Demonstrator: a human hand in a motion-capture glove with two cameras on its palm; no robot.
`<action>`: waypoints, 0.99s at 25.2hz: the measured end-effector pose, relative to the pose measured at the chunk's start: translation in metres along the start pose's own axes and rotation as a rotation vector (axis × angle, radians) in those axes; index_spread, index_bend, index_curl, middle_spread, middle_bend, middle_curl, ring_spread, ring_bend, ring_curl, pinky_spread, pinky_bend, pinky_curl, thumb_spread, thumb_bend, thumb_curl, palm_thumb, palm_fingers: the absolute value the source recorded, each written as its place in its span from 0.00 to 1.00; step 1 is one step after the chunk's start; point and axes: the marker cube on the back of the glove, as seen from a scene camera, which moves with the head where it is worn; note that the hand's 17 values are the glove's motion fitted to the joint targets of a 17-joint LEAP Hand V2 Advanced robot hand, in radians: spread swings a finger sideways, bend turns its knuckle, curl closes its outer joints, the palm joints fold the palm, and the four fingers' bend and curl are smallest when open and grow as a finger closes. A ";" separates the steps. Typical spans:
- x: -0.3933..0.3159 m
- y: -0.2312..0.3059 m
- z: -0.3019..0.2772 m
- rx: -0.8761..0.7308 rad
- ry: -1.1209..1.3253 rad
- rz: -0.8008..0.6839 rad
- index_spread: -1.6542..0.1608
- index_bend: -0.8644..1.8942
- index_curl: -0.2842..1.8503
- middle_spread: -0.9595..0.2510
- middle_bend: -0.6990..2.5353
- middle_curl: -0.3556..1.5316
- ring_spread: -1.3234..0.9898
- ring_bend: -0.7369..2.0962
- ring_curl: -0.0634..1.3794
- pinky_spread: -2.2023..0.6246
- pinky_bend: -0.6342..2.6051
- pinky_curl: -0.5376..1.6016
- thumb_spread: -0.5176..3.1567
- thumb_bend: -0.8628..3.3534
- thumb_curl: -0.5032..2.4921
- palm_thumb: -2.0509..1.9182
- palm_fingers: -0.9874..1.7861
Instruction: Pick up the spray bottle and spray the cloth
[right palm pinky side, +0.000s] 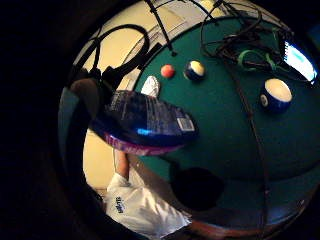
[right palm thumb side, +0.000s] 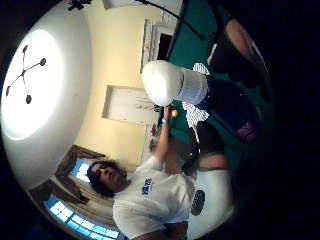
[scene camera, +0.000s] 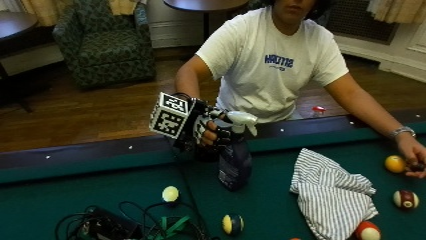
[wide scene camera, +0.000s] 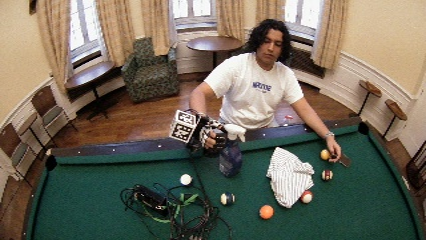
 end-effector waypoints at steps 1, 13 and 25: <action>-0.001 -0.001 0.001 -0.002 0.001 0.000 0.72 0.36 0.27 0.60 0.30 0.42 0.48 0.43 0.30 0.75 0.30 0.41 0.39 0.20 0.32 0.75 0.74; -0.003 -0.015 0.018 -0.032 -0.032 0.007 0.71 0.35 0.26 0.62 0.27 0.40 0.48 0.43 0.30 0.77 0.29 0.41 0.38 0.20 0.31 0.73 0.65; -0.003 -0.040 0.051 -0.104 -0.109 -0.011 0.70 0.34 0.23 0.62 0.28 0.40 0.48 0.43 0.30 0.78 0.29 0.42 0.38 0.19 0.30 0.72 0.62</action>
